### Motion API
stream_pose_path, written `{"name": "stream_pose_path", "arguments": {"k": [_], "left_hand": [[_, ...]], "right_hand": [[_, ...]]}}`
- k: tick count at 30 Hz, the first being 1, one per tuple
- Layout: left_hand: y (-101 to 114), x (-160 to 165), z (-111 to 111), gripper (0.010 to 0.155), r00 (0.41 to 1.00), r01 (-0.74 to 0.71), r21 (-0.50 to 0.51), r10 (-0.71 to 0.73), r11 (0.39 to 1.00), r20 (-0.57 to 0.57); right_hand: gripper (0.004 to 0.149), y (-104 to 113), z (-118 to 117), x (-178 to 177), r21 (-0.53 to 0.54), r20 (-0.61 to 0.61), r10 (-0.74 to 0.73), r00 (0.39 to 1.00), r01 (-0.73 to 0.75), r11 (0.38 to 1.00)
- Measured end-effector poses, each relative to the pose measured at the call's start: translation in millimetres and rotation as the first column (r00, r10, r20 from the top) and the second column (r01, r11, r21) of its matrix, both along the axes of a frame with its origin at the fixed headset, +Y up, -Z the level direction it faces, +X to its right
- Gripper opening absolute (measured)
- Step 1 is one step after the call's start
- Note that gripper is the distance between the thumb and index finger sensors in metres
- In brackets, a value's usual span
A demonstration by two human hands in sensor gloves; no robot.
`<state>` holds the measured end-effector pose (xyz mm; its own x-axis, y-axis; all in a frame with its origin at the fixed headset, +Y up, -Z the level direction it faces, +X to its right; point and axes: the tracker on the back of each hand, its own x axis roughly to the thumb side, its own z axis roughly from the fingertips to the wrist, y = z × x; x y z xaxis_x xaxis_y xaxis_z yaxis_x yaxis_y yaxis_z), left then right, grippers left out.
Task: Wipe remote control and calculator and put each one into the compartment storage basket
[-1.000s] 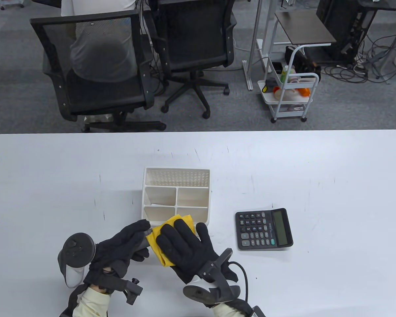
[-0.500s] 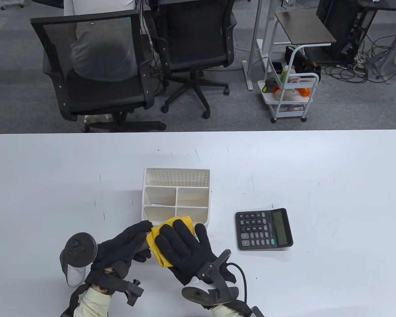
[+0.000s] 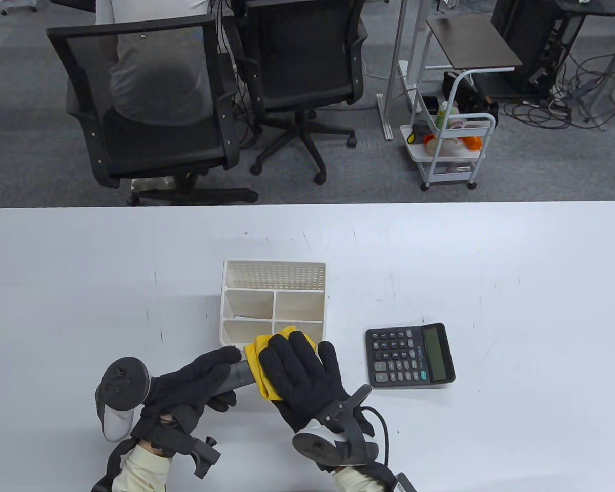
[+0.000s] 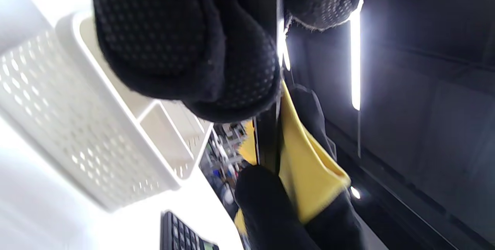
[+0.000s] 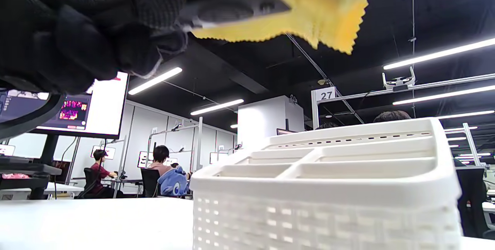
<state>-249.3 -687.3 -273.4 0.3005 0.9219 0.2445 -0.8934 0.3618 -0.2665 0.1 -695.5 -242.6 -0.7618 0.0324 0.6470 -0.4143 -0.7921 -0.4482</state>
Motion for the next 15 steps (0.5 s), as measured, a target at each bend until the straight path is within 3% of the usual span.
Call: {"name": "stream_pose_path", "arguments": {"k": [5,8,11,12,15], "left_hand": [[-1.1,2.5,1.8,0.048,1.000,0.019,-0.009,-0.019,1.000,-0.008],[2.7,0.5,1.7,0.053,0.999,-0.027,0.072,0.026,0.997,0.022],[7.7,0.6,2.6,0.060,0.995,-0.053,0.131,0.041,0.990,0.095],[9.0,0.2,3.0,0.058,0.996,-0.037,0.156,0.023,0.987,0.085],[14.2,-3.1,6.1,0.047,0.993,0.090,0.289,-0.066,0.953,-0.093]], "right_hand": [[0.065,-0.7,-1.6,-1.2,-0.048,-0.006,0.018,1.000,-0.018,0.999],[0.062,-3.1,-7.3,1.6,-0.170,-0.015,-0.055,0.998,0.052,0.984],[0.061,-6.1,-13.4,6.0,-0.334,-0.052,-0.219,0.974,0.189,0.923],[0.061,-6.1,-14.0,6.9,-0.352,-0.051,-0.242,0.969,0.210,0.912],[0.060,-3.3,-13.2,8.6,-0.332,-0.048,-0.289,0.956,0.258,0.907]]}}
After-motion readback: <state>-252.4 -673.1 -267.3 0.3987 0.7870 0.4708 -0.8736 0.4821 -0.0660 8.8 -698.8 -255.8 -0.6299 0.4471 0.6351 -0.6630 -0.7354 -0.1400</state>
